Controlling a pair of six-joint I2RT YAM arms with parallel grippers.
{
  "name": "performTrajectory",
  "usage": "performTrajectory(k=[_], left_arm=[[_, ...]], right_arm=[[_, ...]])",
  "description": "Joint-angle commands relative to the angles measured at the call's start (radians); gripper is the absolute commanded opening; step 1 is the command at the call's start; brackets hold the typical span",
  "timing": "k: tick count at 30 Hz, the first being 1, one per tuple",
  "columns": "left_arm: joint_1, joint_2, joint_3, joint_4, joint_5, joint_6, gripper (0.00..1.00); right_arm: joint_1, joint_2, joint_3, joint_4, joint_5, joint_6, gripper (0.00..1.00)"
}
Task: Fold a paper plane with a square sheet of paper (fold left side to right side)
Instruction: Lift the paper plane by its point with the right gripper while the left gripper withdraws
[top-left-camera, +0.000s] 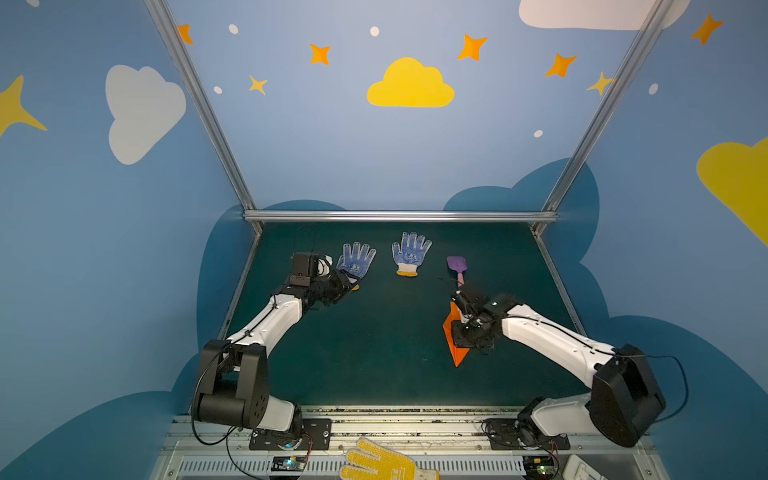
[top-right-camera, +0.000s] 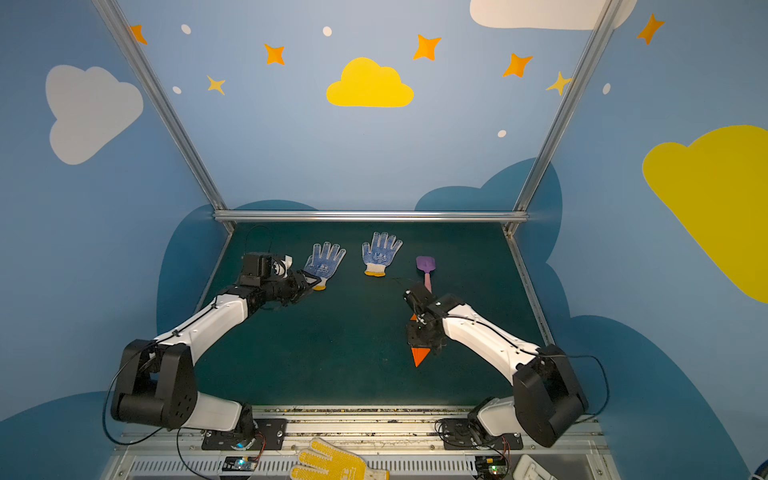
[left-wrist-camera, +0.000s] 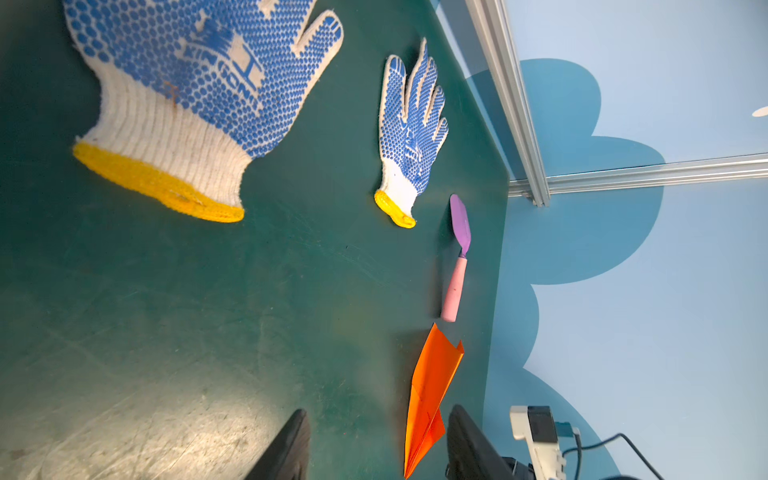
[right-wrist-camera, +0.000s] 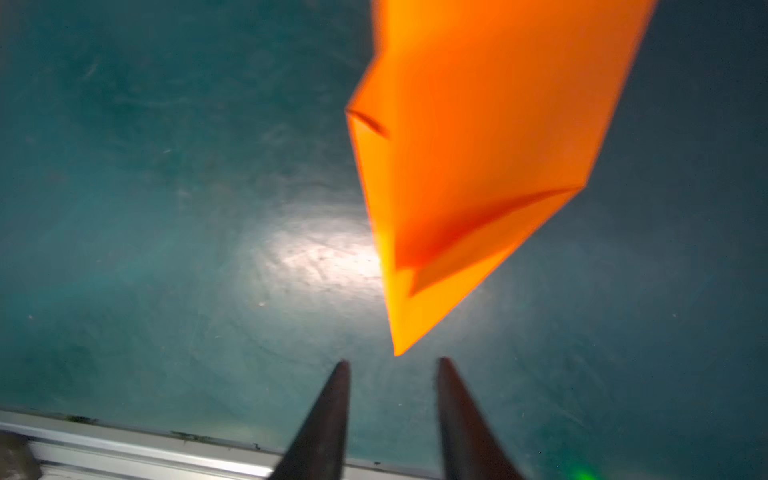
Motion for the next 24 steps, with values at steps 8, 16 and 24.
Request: performTrajectory(k=[8, 16, 24], left_arm=[[-0.057, 0.016, 0.012, -0.030, 0.021, 0.018, 0.56], [-0.108, 0.065, 0.019, -0.007, 0.018, 0.008, 0.62], [-0.152, 0.109, 0.057, -0.012, 0.020, 0.012, 0.70]], right_arm=[[-0.195, -0.032, -0.156, 0.207, -0.159, -0.006, 0.02], [-0.196, 0.094, -0.163, 0.300, -0.162, 0.011, 0.00], [-0.129, 0.129, -0.199, 0.415, -0.195, 0.118, 0.00]])
